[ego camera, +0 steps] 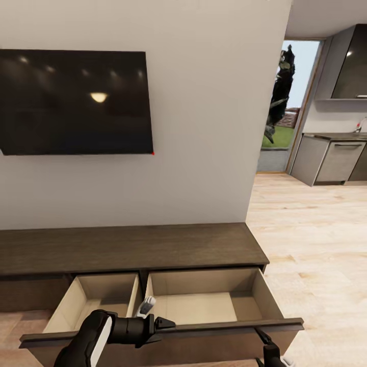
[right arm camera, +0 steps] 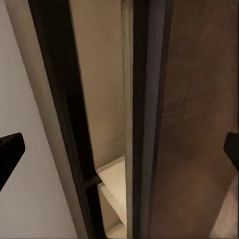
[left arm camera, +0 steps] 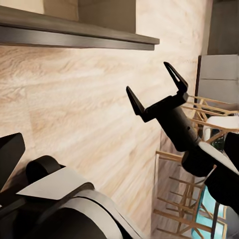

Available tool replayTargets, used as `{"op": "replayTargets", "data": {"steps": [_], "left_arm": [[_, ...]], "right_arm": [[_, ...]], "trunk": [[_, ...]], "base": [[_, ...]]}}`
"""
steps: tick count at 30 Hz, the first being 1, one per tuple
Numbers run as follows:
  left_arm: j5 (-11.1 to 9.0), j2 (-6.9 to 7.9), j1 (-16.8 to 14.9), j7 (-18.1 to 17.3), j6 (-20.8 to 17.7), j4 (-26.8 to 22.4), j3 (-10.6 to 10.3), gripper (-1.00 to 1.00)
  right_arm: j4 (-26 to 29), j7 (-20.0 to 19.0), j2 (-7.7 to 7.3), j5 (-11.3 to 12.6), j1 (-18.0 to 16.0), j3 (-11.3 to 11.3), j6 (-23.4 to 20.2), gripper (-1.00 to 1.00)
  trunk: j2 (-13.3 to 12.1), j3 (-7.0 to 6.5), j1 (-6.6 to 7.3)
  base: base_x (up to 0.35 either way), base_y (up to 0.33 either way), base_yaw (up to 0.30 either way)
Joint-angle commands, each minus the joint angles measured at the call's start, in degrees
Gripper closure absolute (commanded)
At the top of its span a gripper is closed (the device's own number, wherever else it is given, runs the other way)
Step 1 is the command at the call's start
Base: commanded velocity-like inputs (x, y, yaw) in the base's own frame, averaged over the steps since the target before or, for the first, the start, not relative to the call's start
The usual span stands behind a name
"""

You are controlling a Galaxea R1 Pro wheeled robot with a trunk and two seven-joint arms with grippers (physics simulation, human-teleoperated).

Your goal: Place each of the two pumpkins and all three candles from the living room inside a cabinet in the living room (use any cabinet), then make sure every cabinet is closed, and position the cauldron so it is next to a table in the living room.

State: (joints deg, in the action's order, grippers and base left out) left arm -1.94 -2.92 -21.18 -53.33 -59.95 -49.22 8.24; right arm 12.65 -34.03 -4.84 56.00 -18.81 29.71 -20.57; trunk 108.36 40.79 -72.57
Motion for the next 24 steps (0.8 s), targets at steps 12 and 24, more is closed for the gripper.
{"op": "replayTargets", "data": {"steps": [12, 24], "left_arm": [[0.01, 0.07, 0.00, 0.60, 0.06, 0.00, -3.58, -1.00], [0.10, 0.08, 0.00, 0.94, 0.10, 0.00, -3.67, -1.00]], "right_arm": [[0.81, 17.99, -1.67, -0.07, -0.09, -0.10, 1.83, -1.00], [0.51, 22.24, -2.58, -0.05, -0.09, -0.16, 5.74, -1.00]], "trunk": [[-4.83, -2.16, 2.64], [-9.64, -4.31, 5.28]], "base": [[0.000, 0.000, 0.000], [0.000, 0.000, 0.000]]}}
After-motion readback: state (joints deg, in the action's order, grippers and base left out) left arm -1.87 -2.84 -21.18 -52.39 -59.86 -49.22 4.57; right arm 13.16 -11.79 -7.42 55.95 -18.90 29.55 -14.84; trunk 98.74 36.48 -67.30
